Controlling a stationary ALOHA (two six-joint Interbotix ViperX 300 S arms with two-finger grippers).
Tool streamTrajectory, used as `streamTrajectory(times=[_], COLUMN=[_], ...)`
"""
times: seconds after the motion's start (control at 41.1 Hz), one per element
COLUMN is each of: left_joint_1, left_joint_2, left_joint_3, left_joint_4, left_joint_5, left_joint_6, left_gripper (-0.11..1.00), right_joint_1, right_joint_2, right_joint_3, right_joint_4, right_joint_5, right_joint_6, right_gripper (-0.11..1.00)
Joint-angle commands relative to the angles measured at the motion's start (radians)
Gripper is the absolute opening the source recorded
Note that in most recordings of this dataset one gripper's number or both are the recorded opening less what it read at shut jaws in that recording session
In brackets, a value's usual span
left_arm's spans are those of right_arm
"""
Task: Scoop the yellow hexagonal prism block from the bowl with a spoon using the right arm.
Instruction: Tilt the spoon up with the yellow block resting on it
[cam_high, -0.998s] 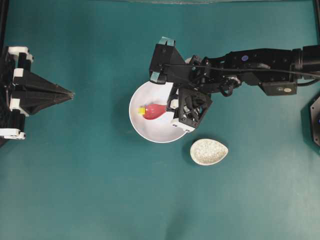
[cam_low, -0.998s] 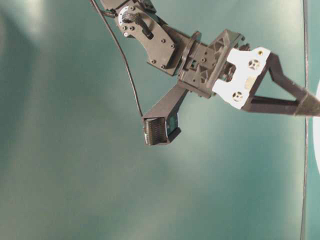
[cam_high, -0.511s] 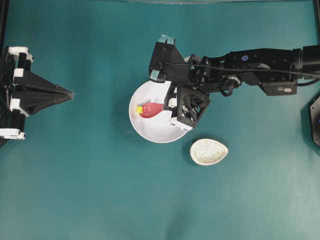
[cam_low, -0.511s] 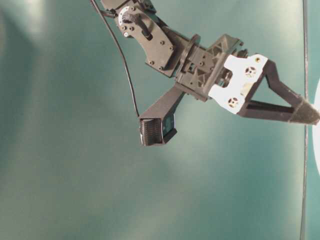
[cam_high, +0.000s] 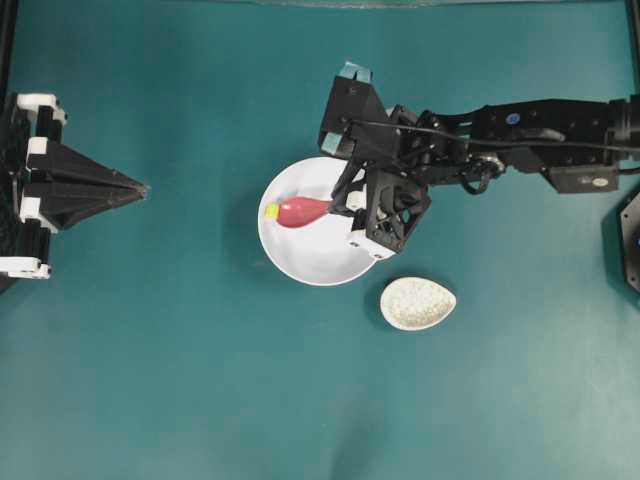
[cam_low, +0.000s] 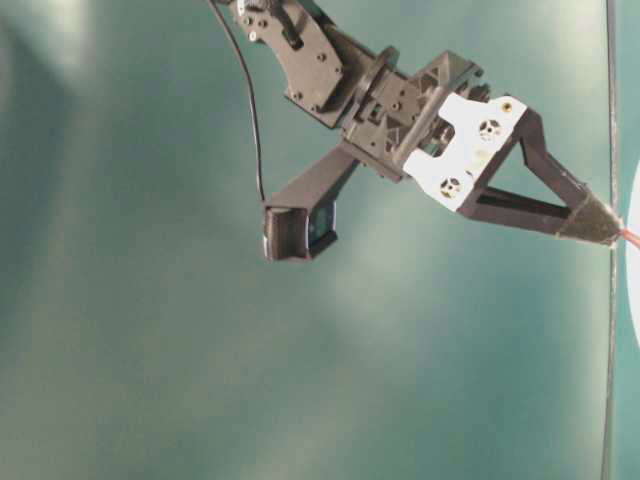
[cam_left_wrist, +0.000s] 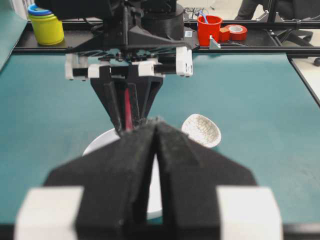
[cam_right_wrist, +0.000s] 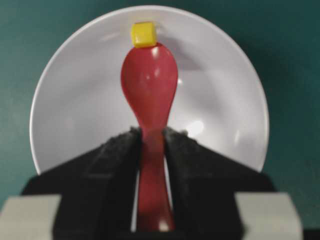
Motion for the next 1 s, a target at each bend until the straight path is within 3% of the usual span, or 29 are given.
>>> streamTrajectory(times=[0.0,0.973], left_joint_1=[0.002,0.002], left_joint_2=[0.003,0.003], left_joint_3=[-0.017,-0.017], left_joint_4=[0.003,0.003], left_joint_5=[-0.005,0.003], left_joint_6=[0.002,0.002], left_gripper=[0.0,0.0], right_joint_1=[0.002,0.003], right_joint_2=[-0.034,-0.051], right_joint_3=[-0.005,0.009], right_joint_4=[0.005,0.005], right_joint_5=[-0.018,-0.086], right_joint_6=[-0.002,-0.005], right_gripper=[0.22,0.22])
